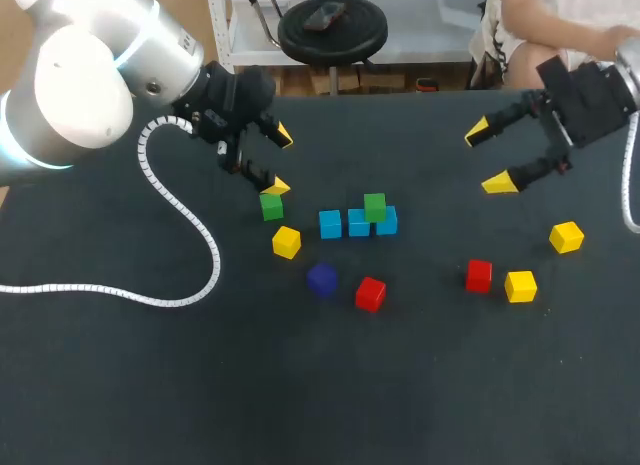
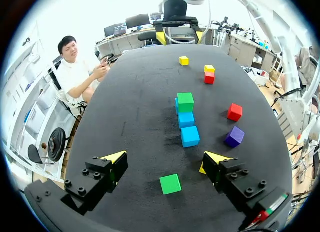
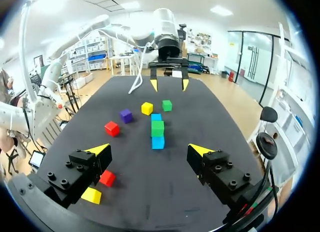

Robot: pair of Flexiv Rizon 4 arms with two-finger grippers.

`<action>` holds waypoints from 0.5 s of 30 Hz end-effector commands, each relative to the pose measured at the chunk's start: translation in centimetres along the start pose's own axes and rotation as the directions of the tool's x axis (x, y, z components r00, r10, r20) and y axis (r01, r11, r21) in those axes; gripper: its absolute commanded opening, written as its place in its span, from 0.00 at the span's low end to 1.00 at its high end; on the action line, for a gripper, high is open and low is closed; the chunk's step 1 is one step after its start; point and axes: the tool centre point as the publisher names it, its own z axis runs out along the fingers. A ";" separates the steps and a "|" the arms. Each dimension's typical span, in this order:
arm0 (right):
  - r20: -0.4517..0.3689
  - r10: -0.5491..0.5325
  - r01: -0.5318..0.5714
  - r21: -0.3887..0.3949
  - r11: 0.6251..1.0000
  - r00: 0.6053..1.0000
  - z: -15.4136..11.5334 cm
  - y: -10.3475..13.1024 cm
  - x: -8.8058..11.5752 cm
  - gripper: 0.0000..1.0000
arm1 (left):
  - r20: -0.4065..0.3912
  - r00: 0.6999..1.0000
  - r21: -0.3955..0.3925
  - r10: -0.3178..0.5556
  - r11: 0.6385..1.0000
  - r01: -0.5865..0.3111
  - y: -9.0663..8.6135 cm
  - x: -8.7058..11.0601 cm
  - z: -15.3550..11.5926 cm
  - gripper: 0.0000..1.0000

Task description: Place the blue cubes, place green cubes on the blue cubes, place the yellow cubes on the green cubes, then place the red cubes on the yellow cubes, and place purple cube on the red cubes.

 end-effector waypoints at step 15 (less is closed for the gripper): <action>0.033 -0.015 0.016 -0.049 0.999 0.999 0.2 -0.8 0.7 1.00 | 0.002 1.000 0.004 0.003 1.000 -0.003 0.2 0.1 0.0 1.00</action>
